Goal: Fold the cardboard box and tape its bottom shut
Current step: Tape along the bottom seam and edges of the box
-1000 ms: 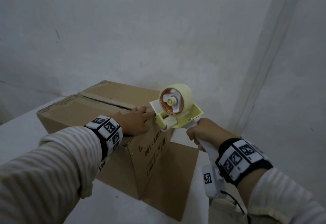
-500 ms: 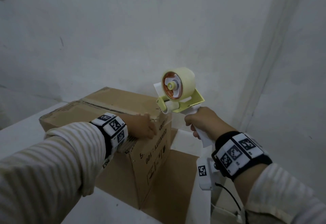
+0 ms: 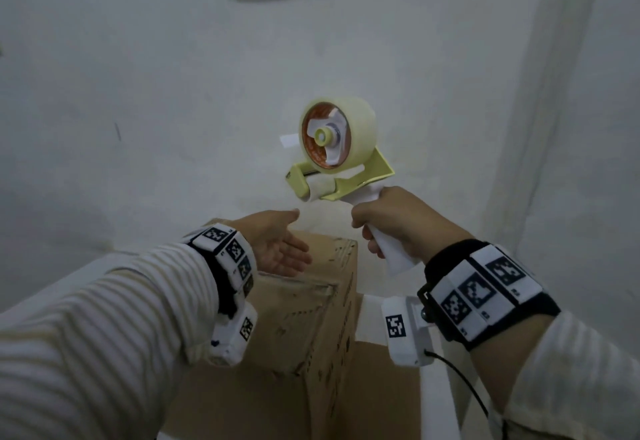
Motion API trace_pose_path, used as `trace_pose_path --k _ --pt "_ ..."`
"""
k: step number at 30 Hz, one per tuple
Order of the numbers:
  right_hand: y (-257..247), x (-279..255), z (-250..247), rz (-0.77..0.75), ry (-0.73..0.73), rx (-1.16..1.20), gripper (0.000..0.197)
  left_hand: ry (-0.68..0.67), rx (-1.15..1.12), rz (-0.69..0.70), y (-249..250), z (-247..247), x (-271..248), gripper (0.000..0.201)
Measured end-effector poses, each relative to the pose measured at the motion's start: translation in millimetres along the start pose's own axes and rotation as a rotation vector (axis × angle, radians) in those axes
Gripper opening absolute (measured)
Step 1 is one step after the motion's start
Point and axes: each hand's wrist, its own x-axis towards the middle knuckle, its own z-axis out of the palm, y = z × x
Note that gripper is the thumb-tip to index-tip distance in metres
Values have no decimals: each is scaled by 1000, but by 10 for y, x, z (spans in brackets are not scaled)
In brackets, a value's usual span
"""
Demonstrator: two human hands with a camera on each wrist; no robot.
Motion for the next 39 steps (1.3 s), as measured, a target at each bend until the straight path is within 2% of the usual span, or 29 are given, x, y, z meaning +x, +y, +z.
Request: trace_pose_path --k 7,11,18,22,25,29,31,33,36,38,39 --pt "-209 192 454 52 88 9 9 -89 -21 81 140 -571 384 36" --pt "-227 226 666 108 153 20 6 -126 61 142 243 -772 572 26" --pt "-200 118 840 201 246 -14 7 -111 303 227 519 -668 803 20" --pt "-185 29 883 229 300 23 10 -104 562 303 686 -503 899 11" --pt "-162 -13 899 235 346 22 13 -63 781 460 782 -332 947 21" --pt "-84 -43 927 300 363 -38 10 125 1090 645 868 -130 967 29" --pt "-41 -40 933 326 375 -53 11 154 1206 696 868 -31 1028 29" --pt "0 -34 927 357 372 -52 12 144 1271 713 823 58 1124 28" --pt "24 -35 918 415 361 -2 8 40 1262 672 758 151 1264 11" --pt "37 -27 911 439 357 39 6 -1 1348 676 746 213 1362 29" --pt "45 -17 909 449 350 53 7 -20 1399 684 739 242 1396 31"
